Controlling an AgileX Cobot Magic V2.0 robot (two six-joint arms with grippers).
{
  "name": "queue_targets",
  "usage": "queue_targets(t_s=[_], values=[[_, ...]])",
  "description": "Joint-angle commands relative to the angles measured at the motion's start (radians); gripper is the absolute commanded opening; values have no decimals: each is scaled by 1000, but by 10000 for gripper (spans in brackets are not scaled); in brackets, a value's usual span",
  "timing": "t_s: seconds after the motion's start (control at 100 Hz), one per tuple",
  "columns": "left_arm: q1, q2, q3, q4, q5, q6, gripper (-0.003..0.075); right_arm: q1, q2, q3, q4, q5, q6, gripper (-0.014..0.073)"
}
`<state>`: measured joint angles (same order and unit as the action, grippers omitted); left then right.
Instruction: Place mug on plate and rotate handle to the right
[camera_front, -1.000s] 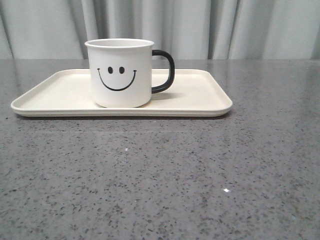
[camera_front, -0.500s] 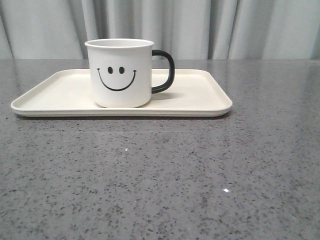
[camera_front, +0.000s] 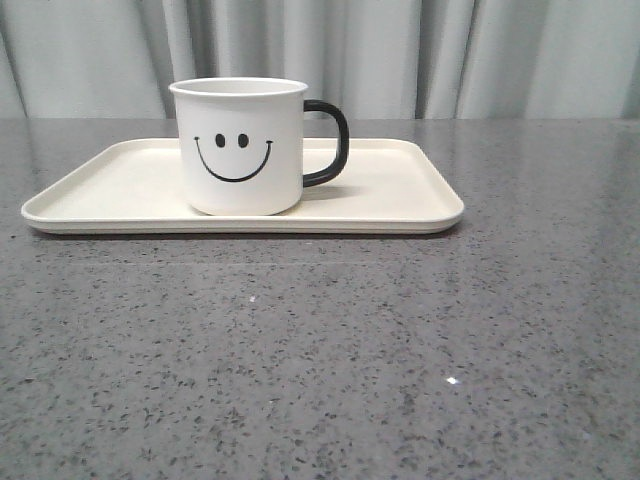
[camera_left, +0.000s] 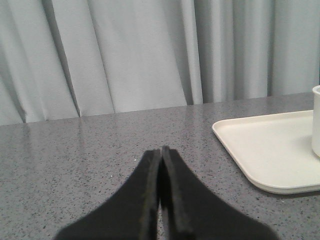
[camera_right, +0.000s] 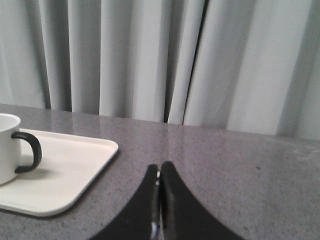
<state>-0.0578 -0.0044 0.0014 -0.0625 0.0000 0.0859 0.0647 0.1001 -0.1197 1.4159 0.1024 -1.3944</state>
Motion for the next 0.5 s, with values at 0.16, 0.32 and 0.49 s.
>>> queue_targets(t_s=[0.16,0.32,0.49], values=[[-9,-29,7,-7,-80,-5,-20,0,-90,86,22,-68,-5,-61],[-9,-29,7,-7,-80,-5,-20,0,-131,120,25,-77,-5,-61],[-9,-29,7,-7,-80,-5,-20,0,-131,124,25,-81,-5,-61]])
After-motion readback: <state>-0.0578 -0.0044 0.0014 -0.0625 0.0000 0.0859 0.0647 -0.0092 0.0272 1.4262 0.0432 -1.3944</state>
